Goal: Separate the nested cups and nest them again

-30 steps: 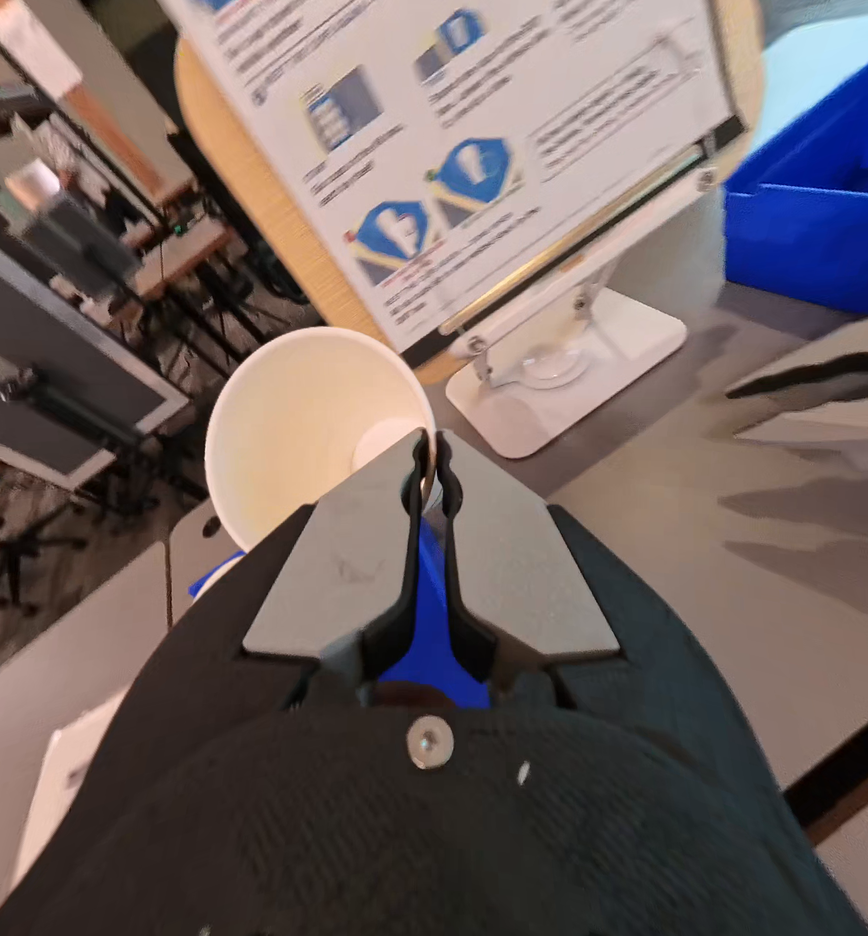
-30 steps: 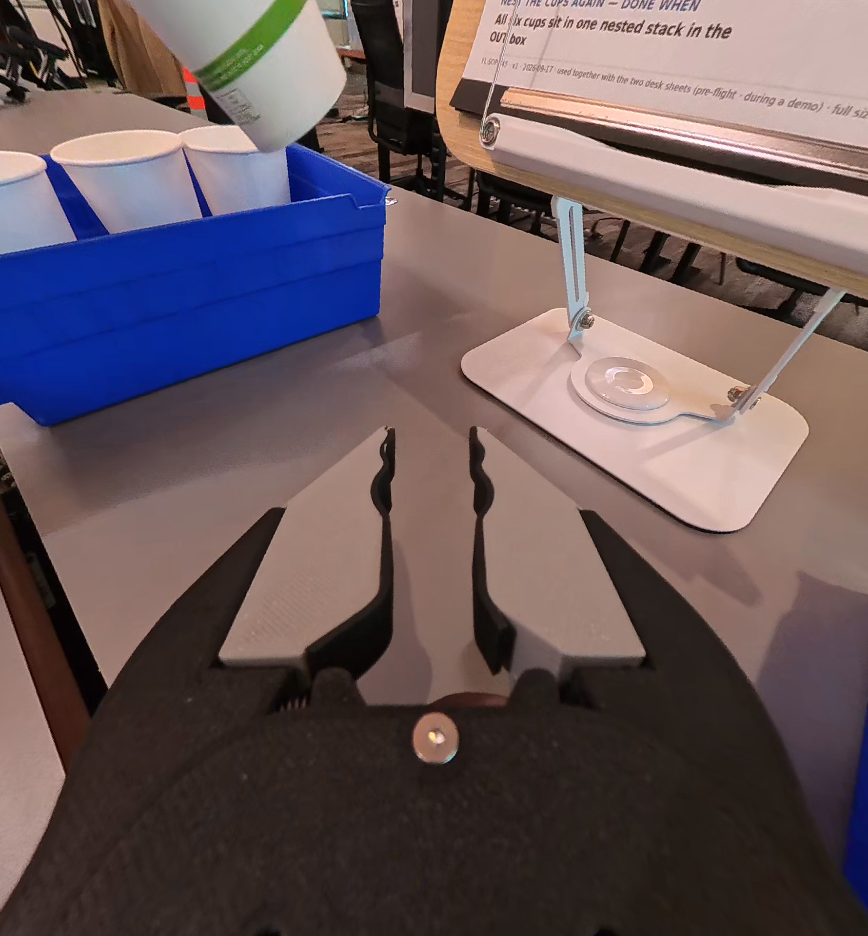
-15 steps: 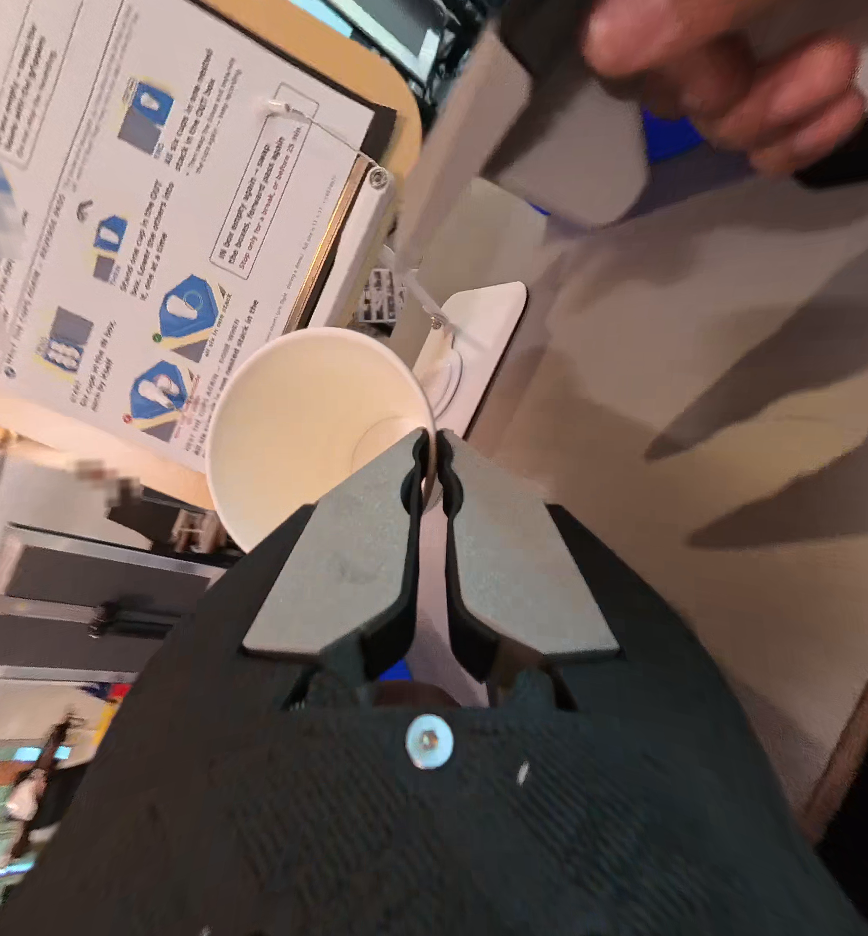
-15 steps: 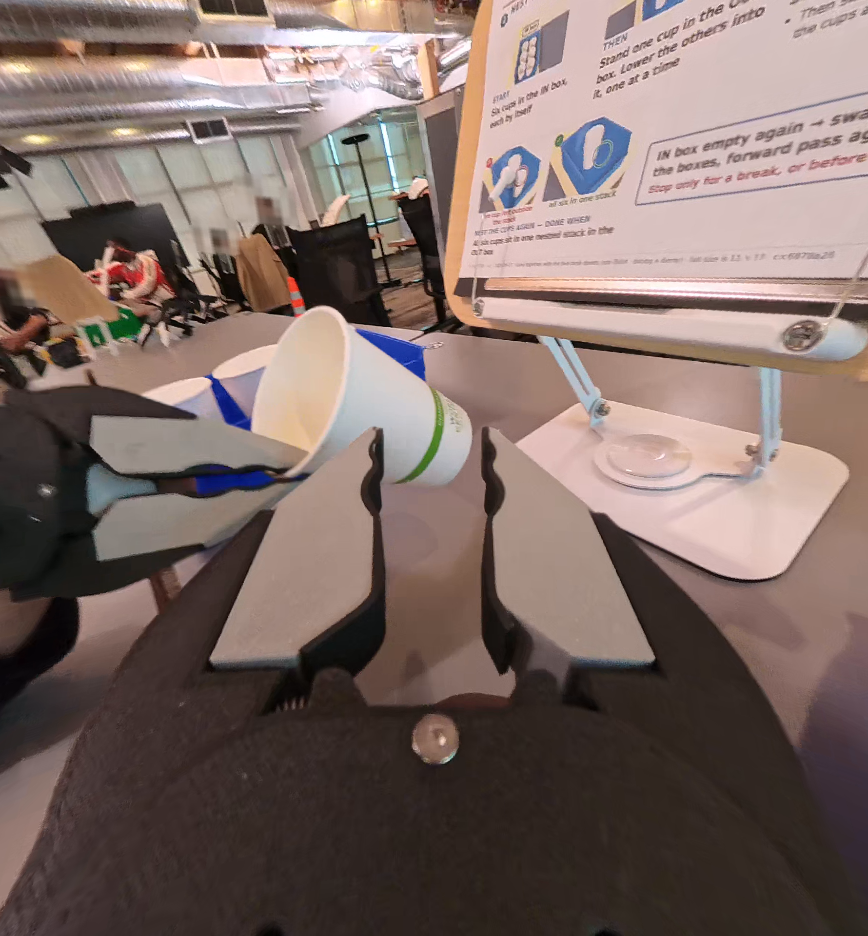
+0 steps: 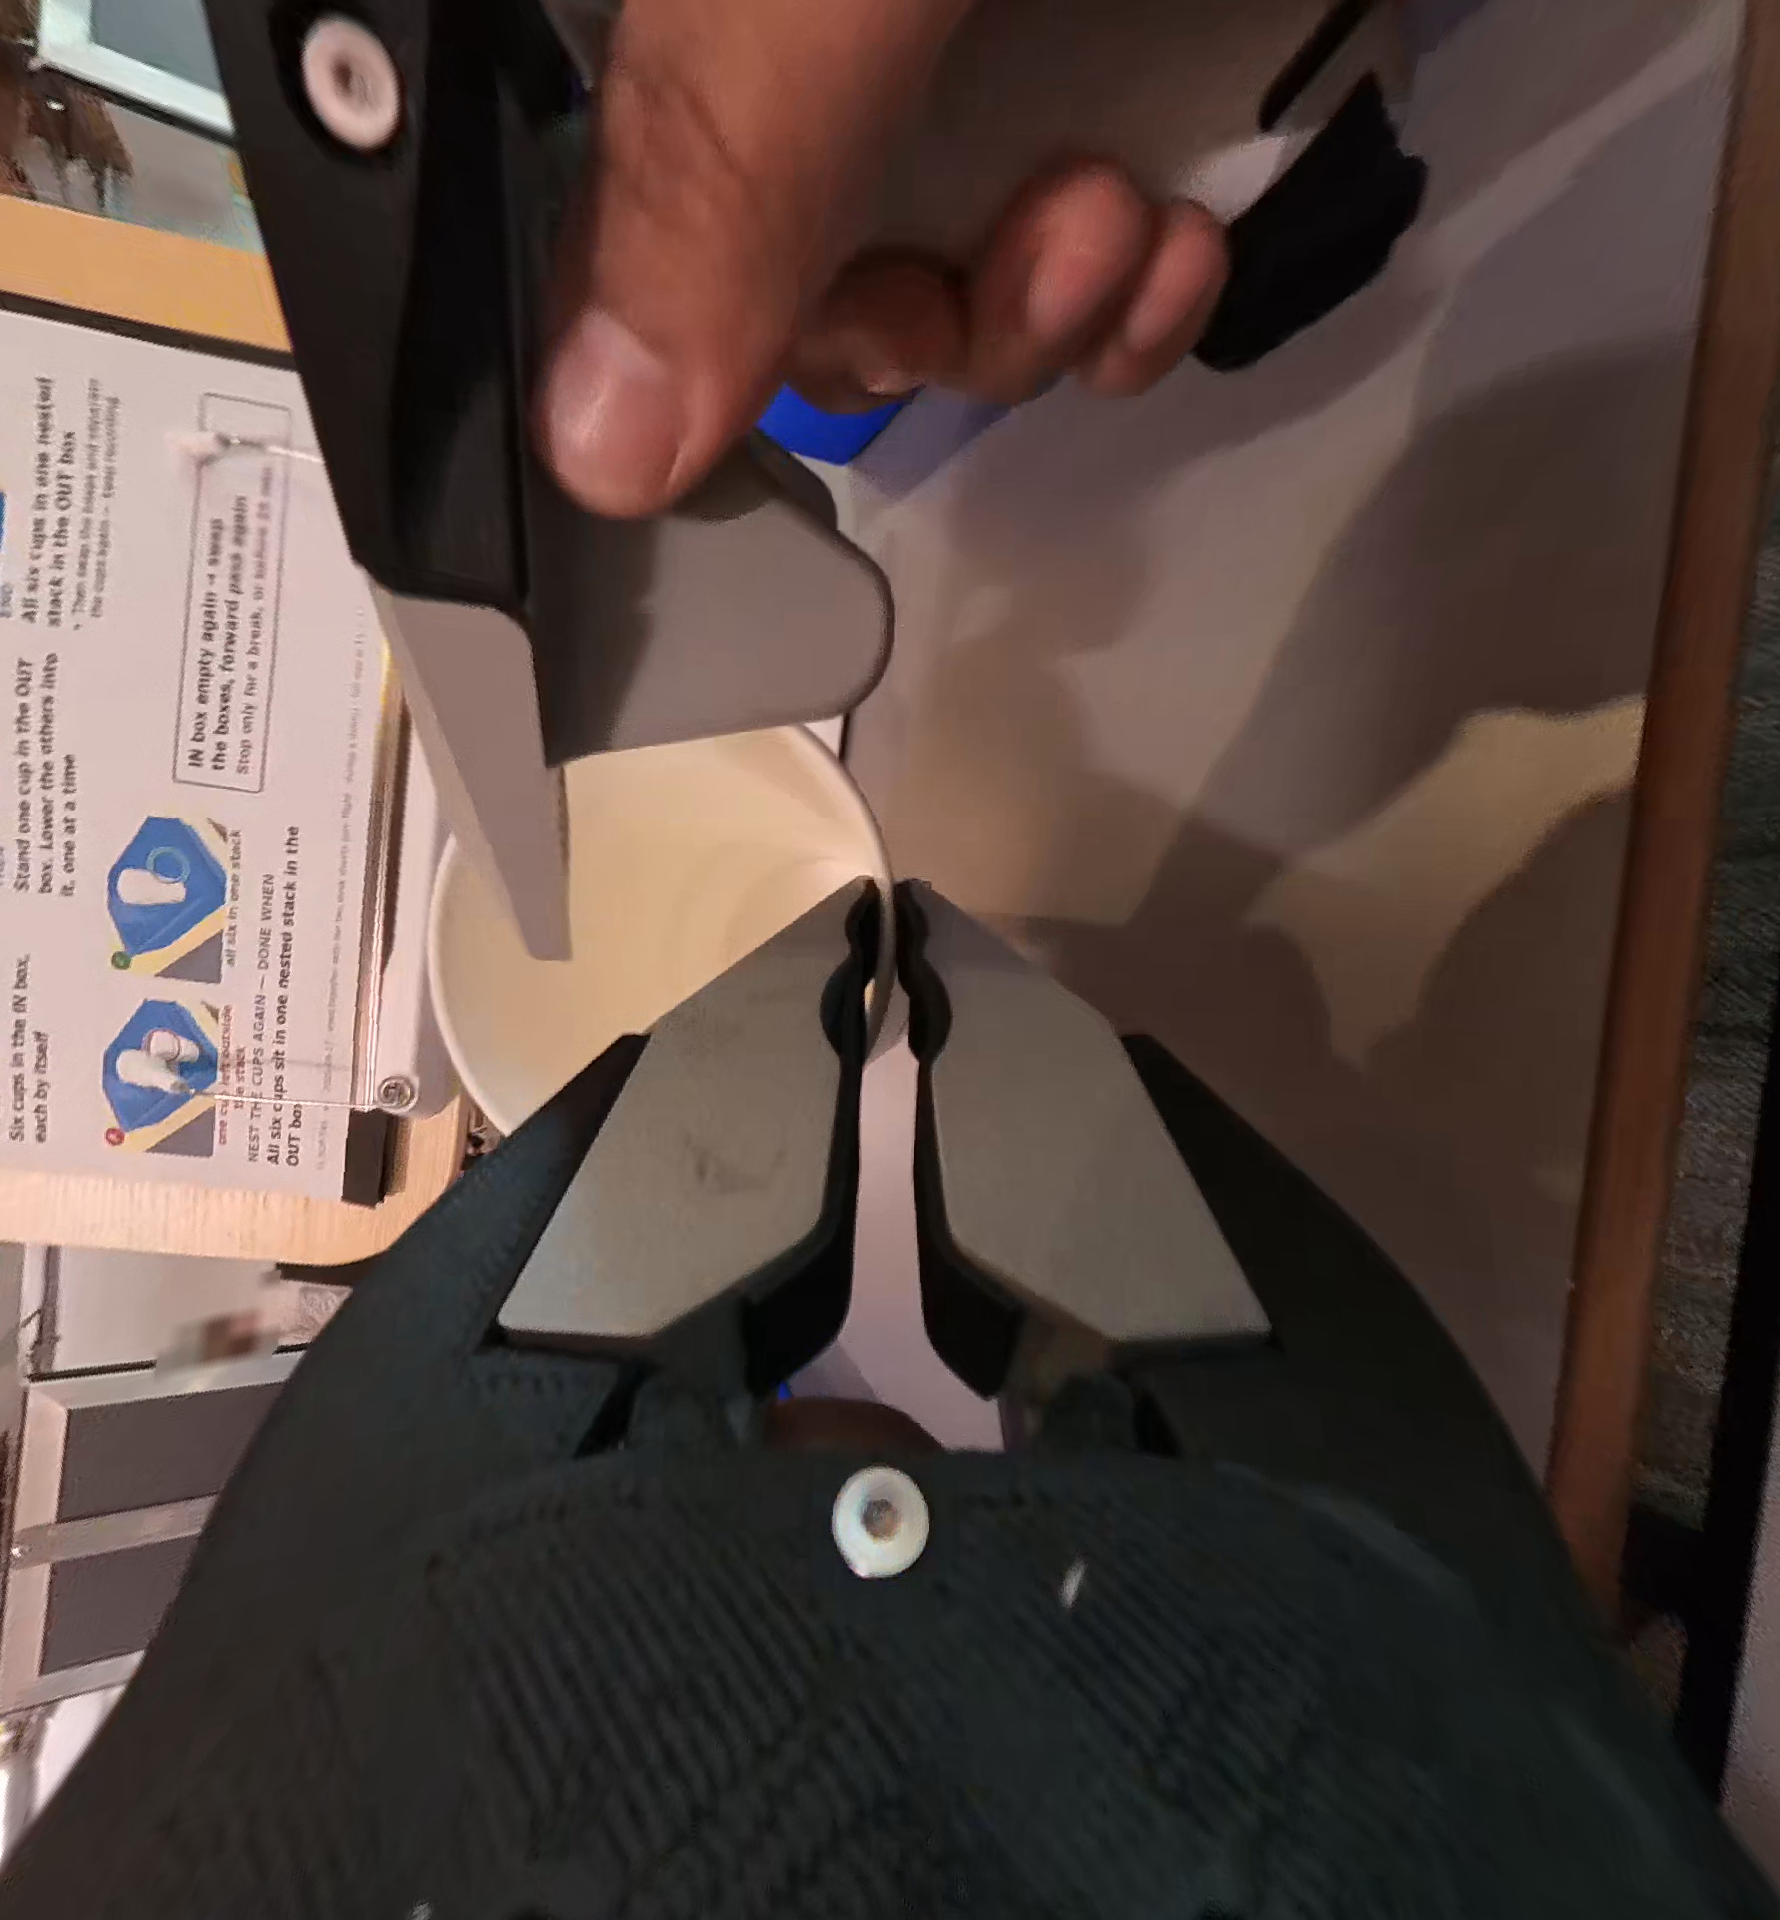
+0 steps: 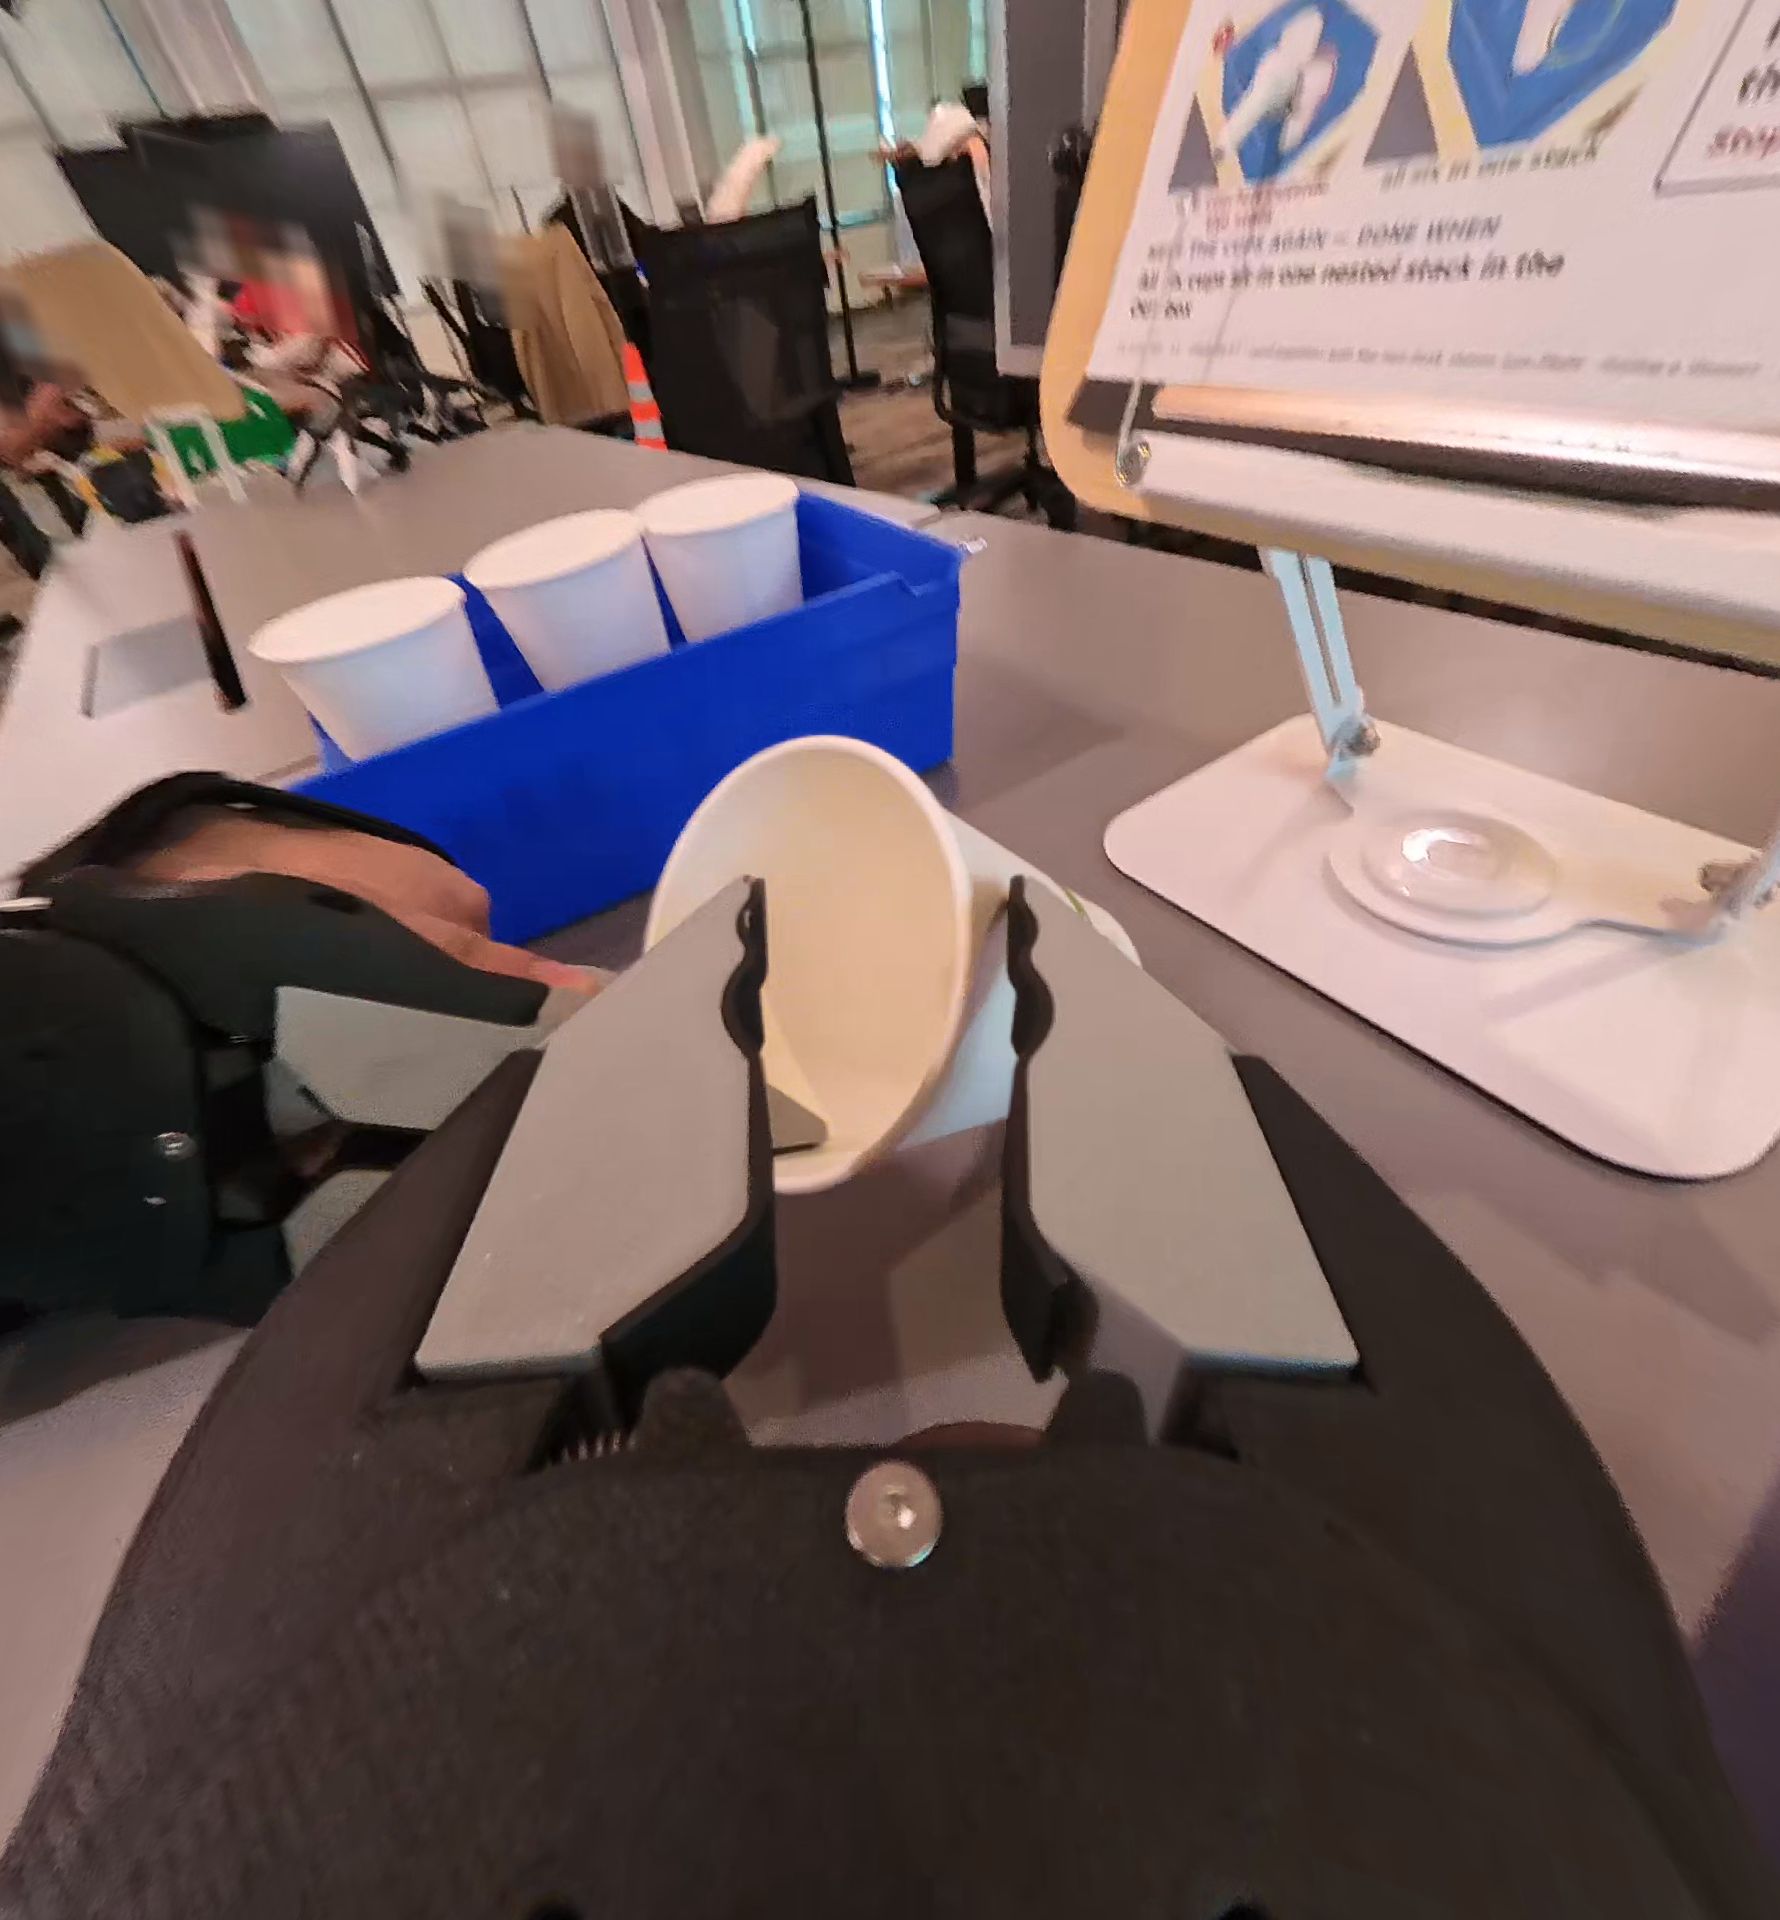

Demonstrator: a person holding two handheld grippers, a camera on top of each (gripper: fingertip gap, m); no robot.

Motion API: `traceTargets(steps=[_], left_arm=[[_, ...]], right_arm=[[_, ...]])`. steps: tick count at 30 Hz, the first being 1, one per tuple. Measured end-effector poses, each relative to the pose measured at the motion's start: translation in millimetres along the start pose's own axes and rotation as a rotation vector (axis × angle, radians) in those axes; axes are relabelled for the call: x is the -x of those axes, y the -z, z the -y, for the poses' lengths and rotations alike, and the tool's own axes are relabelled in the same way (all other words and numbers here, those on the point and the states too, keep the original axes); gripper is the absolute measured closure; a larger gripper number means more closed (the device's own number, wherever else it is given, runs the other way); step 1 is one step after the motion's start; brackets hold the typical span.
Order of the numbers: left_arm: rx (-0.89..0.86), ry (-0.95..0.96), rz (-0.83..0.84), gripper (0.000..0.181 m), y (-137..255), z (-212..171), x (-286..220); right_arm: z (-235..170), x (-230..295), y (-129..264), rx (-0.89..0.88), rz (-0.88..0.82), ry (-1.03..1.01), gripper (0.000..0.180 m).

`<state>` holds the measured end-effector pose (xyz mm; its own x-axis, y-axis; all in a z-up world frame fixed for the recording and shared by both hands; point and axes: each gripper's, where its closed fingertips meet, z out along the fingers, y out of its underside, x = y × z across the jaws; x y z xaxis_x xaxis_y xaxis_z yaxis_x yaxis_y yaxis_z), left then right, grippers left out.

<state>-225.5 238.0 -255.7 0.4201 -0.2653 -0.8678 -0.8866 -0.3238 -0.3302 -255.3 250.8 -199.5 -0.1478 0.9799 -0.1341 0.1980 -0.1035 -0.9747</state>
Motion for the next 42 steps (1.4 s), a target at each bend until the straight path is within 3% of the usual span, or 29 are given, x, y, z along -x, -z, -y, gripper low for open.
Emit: traceTargets(steps=[5, 8, 12, 21, 30, 42], left_arm=[[0.018, -0.064, 0.021, 0.181, -2.3, -1.5, -2.1], [0.017, -0.056, 0.012, 0.181, -0.8, 0.2, -2.4], [0.012, -0.05, -0.001, 0.181, -1.8, -0.2, -5.2], [-0.006, -0.033, 0.03, 0.178, -5.8, 2.2, -5.0], [-0.205, 0.211, -0.009, 0.168, 5.6, 29.1, 1.2], [-0.386, 0.546, -0.069, 0.176, 27.8, 30.0, 32.4]], right_arm=[[-14.4, -21.0, -0.4, 0.065, -0.089, -0.027, 0.156], [-18.3, -26.8, -1.4, 0.068, -0.085, -0.069, 0.147], [-22.7, -23.8, -2.9, 0.085, -0.037, -0.123, 0.155], [-34.1, -39.5, -1.0, 0.189, -0.233, 0.034, 0.179], [-25.4, -52.9, 9.1, 0.118, -0.243, -0.075, 0.18], [-8.5, -66.3, 25.2, 0.013, -0.274, -0.141, 0.18]])
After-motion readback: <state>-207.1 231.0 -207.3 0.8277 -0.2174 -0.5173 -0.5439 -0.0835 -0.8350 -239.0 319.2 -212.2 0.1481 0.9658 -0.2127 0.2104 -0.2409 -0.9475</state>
